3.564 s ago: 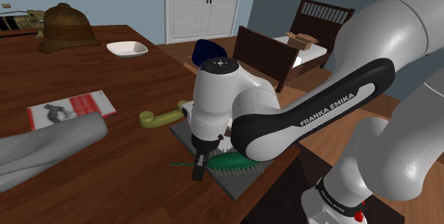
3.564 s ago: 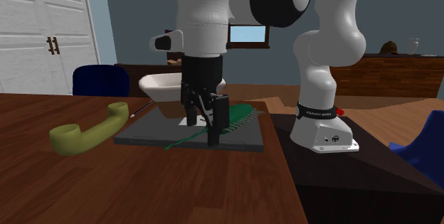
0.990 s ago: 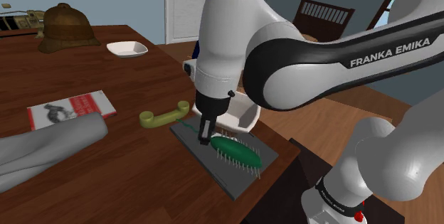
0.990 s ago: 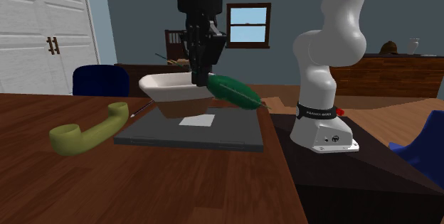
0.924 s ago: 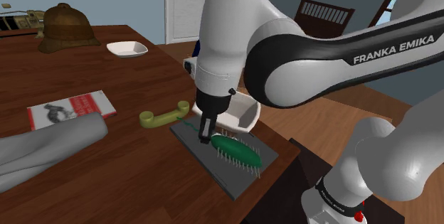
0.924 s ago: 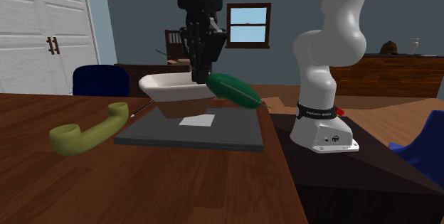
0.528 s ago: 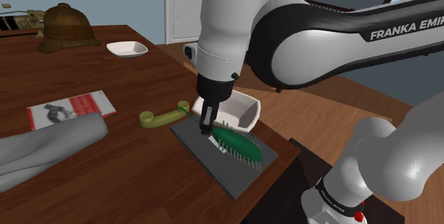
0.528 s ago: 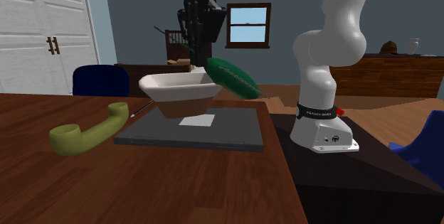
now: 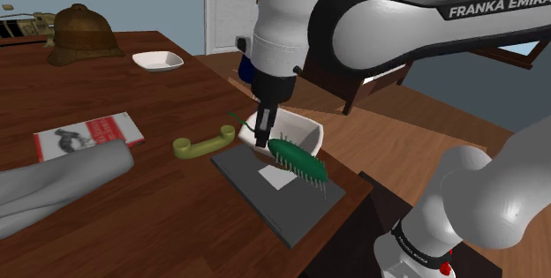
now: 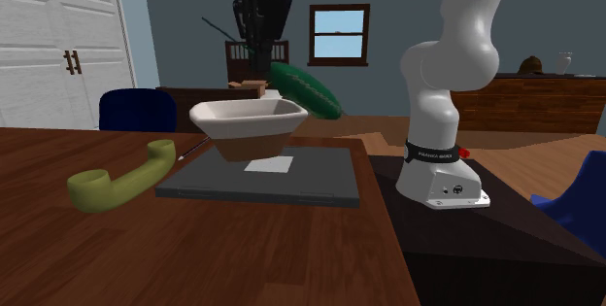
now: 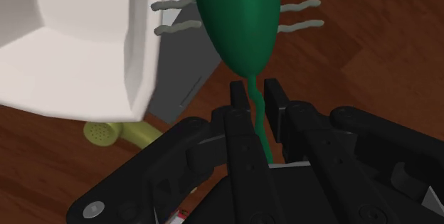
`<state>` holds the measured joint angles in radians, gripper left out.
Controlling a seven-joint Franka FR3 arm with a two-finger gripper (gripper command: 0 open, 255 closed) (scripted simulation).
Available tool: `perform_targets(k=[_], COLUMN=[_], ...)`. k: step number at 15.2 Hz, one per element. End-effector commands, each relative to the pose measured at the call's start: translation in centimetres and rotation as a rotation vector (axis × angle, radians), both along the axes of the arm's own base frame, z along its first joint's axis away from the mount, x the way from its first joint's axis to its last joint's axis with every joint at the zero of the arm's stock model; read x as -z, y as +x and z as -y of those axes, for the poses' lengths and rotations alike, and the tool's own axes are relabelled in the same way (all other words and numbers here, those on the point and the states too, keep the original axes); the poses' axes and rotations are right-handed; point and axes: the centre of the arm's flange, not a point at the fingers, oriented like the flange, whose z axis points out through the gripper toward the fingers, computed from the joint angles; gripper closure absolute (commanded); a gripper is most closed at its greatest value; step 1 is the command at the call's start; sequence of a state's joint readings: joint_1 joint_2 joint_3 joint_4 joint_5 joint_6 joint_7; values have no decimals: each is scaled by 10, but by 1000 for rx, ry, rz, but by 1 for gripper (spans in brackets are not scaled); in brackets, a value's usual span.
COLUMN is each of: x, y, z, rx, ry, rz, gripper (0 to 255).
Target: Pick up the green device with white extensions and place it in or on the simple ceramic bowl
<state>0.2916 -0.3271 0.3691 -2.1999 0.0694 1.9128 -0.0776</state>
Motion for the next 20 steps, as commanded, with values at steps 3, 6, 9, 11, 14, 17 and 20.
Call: perform_targets(k=[3,6,9,11,14,17,20], x=[-2,-2,-2,-3,8,24,40], y=[35,61,86,104,113,113,113], z=[40,70,100,120,131,131,131], rx=[-1,-1,-1,-1,-1,-1,-1], ry=[0,0,0,0,0,0,0], rz=[0,0,0,0,0,0,0], gripper=[255,255,255,255,255,255,255])
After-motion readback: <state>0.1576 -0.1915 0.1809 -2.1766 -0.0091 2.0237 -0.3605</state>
